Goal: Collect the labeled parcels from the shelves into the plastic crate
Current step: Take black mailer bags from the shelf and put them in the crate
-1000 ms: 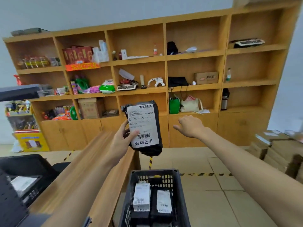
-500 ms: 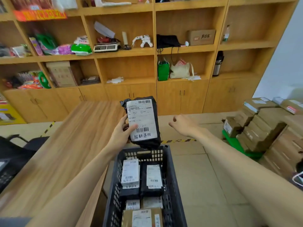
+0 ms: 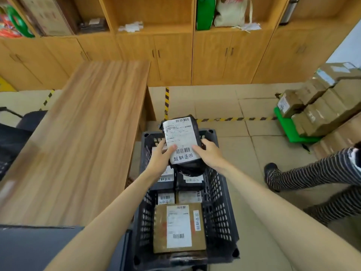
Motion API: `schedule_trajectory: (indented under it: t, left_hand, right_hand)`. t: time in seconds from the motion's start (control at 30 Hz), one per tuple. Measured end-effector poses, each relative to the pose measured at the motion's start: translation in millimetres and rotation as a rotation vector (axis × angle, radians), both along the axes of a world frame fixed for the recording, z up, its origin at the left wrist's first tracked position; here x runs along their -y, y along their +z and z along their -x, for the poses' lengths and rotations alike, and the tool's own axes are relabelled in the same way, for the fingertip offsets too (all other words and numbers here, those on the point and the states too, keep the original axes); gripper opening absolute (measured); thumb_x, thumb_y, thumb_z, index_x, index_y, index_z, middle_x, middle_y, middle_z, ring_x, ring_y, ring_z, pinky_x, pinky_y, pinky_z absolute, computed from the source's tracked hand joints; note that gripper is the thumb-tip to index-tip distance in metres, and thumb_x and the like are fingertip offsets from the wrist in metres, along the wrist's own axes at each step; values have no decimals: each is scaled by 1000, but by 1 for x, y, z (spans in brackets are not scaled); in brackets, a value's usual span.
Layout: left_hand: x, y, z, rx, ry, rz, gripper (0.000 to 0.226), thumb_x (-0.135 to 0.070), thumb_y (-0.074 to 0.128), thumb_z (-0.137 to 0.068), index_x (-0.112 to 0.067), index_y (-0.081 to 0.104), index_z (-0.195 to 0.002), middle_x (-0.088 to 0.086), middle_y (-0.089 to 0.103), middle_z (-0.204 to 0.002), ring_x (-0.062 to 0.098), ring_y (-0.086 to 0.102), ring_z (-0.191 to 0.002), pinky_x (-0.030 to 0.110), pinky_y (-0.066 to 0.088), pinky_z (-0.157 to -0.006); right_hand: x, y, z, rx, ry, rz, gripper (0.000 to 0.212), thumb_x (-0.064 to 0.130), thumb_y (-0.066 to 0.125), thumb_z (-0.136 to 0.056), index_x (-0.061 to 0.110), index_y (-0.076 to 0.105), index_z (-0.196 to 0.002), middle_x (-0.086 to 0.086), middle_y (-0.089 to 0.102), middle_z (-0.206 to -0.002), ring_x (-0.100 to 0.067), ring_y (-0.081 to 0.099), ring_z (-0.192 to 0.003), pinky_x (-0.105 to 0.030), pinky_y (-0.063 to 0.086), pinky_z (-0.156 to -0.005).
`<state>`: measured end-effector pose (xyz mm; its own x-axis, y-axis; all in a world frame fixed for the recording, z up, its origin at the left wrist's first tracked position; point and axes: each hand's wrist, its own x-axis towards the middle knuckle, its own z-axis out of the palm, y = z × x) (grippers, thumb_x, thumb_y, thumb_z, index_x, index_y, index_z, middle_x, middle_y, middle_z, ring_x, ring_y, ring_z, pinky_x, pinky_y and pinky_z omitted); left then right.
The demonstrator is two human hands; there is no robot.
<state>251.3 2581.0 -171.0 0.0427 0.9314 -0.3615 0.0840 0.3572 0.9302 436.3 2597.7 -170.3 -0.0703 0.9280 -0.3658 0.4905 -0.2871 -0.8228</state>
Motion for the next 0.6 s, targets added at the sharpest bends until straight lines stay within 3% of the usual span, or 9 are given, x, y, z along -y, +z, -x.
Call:
schedule_trajectory:
  t: [0.1, 0.2, 0.23, 0.33, 0.43, 0.6]
  left_hand:
    - [-7, -38, -2, -36, 3, 65, 27, -21, 53, -105, -21, 51, -132, -1, 70, -119, 9, 71, -99, 23, 60, -75]
    - [-19, -80, -4, -63, -27, 166, 26, -22, 51, -106, -18, 54, -132, 1, 70, -121, 15, 70, -105, 33, 60, -88]
    - [-24, -94, -5, -79, -35, 200, 26, -21, 51, -106, -18, 55, -131, 3, 70, -123, 17, 69, -107, 38, 58, -93]
    - [-36, -128, -5, -151, -63, 227, 29, -16, 53, -104, -16, 58, -132, 4, 69, -126, 20, 67, -112, 44, 54, -100]
    - [-47, -151, -3, -185, -94, 216, 34, -13, 52, -104, -14, 57, -137, 4, 68, -129, 20, 66, -115, 43, 53, -102]
    - [-64, -172, -2, -233, -120, 169, 36, -15, 54, -103, -17, 56, -139, -2, 68, -129, 15, 65, -115, 38, 54, -101]
  right_hand:
    - [0, -36, 1, 0, -54, 62, 44, 38, 52, -101, 15, 51, -138, 2, 60, -134, -15, 59, -112, -24, 52, -84]
    - [-3, -72, 1, -1, -77, 122, 40, 30, 48, -104, 11, 49, -139, 4, 57, -131, -9, 53, -107, -8, 41, -65]
    - [-5, -84, 0, 3, -85, 143, 41, 29, 47, -104, 10, 47, -141, 1, 56, -136, -11, 52, -111, -7, 42, -67]
    - [-13, -121, 2, 28, -98, 170, 43, 29, 47, -104, 10, 47, -142, 1, 51, -144, -16, 50, -126, -26, 43, -100]
    - [-23, -153, 8, 9, -130, 182, 41, 27, 45, -104, 11, 49, -141, 3, 55, -138, -17, 53, -124, -31, 43, -103]
    - [-37, -178, 14, 19, -153, 149, 40, 23, 41, -105, 10, 50, -141, -6, 61, -134, -22, 59, -118, -31, 50, -93]
